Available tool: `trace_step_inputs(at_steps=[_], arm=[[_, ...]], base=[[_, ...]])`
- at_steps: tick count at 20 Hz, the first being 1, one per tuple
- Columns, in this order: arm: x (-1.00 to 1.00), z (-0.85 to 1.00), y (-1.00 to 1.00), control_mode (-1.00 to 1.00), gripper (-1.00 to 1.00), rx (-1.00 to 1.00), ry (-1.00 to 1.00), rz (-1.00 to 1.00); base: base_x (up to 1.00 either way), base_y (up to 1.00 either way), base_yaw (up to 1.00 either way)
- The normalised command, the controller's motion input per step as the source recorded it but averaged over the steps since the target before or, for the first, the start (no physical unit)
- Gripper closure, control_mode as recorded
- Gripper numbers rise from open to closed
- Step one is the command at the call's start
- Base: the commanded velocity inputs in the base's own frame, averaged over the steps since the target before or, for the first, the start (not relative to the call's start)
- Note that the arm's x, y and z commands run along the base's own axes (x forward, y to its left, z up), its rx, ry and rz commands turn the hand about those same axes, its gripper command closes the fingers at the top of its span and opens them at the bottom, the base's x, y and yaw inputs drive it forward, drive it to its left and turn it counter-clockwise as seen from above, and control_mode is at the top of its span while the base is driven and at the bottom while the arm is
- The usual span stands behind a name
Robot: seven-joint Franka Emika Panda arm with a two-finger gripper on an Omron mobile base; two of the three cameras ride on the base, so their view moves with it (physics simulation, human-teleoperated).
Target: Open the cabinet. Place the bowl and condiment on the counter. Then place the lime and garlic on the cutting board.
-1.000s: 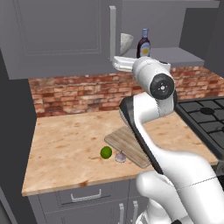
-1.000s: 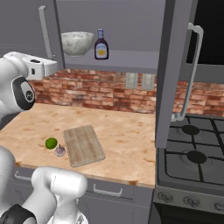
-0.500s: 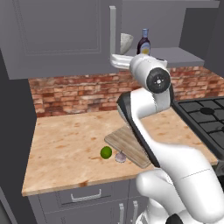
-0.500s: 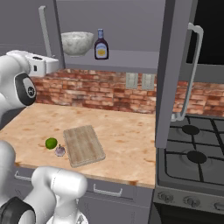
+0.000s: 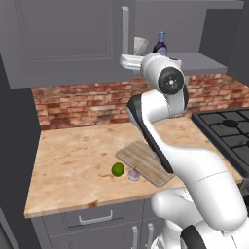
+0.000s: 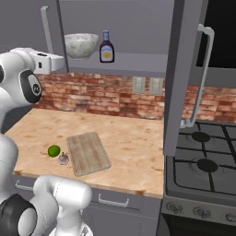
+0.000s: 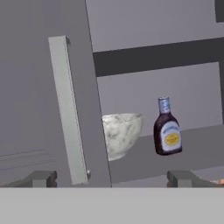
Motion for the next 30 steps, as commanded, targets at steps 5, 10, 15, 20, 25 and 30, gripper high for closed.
trace_step_inputs(at_steps=[5, 10, 15, 20, 25, 30], arm=[[0.14, 0.17, 0.24, -1.0, -1.0, -0.06, 0.0, 0.0], [0.17, 0.11, 0.24, -1.0, -1.0, -0.07, 0.01, 0.0], [0.28, 0.0, 0.0, -1.0, -1.0, -0.01, 0.0, 0.04], [0.29, 0.0, 0.0, -1.0, -1.0, 0.0, 0.0, 0.06], [0.26, 0.0, 0.0, -1.0, -1.0, 0.0, 0.0, 0.03], [0.21, 0.0, 0.0, -1.0, -1.0, 0.0, 0.0, 0.02]], base=[[0.0, 0.0, 0.0], [0.0, 0.0, 0.0], [0.0, 0.0, 0.0], [0.0, 0.0, 0.0], [0.0, 0.0, 0.0], [0.0, 0.0, 0.0]])
